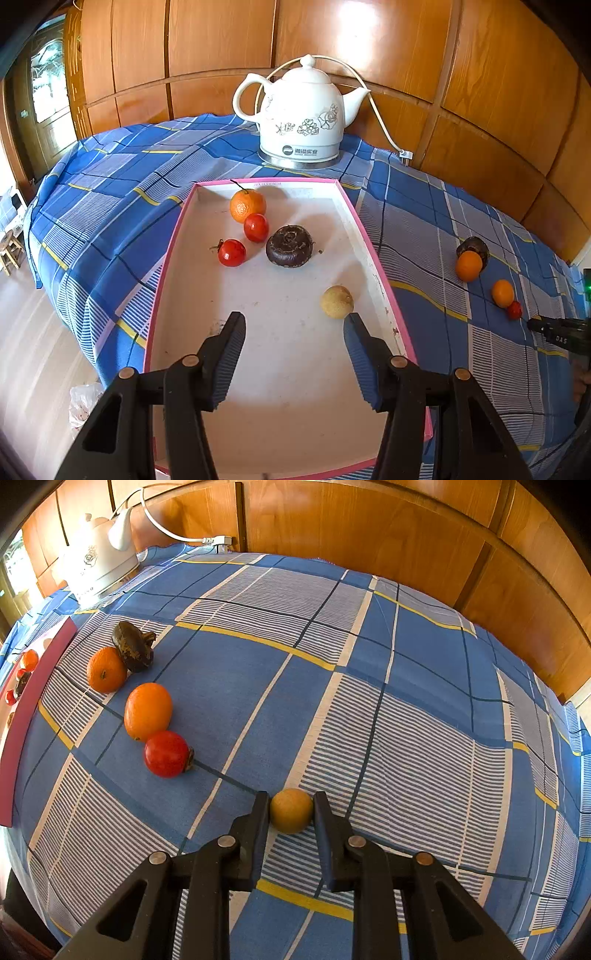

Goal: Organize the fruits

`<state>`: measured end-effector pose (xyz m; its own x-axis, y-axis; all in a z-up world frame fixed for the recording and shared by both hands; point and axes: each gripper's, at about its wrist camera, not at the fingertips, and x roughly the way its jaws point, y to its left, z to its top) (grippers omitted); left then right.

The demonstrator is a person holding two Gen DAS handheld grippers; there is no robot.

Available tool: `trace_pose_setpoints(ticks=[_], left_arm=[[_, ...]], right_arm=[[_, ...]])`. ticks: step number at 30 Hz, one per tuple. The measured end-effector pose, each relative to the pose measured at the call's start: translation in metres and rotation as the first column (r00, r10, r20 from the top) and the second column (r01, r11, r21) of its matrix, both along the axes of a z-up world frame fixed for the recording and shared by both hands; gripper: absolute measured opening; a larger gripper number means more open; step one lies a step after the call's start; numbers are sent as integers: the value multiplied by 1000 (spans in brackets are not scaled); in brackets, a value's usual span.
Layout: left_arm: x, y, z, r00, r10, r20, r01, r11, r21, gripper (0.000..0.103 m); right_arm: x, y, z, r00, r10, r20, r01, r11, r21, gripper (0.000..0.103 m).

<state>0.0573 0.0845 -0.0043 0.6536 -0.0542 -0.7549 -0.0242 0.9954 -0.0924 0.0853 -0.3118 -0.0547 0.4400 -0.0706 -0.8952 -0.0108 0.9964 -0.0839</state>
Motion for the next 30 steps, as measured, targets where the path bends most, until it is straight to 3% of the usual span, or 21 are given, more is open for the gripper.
trace_pose_setpoints(ticks=[14, 30], left_arm=[[-3, 5, -1, 1000, 28, 11, -28, 999, 42, 57], [-6, 20, -1, 997, 70, 34, -71, 997, 27, 60]], right_arm=[[0, -1, -1, 1000, -8, 1, 8, 1000, 15, 24], [-5, 3, -1, 1000, -14, 17, 14, 1000, -9, 24]])
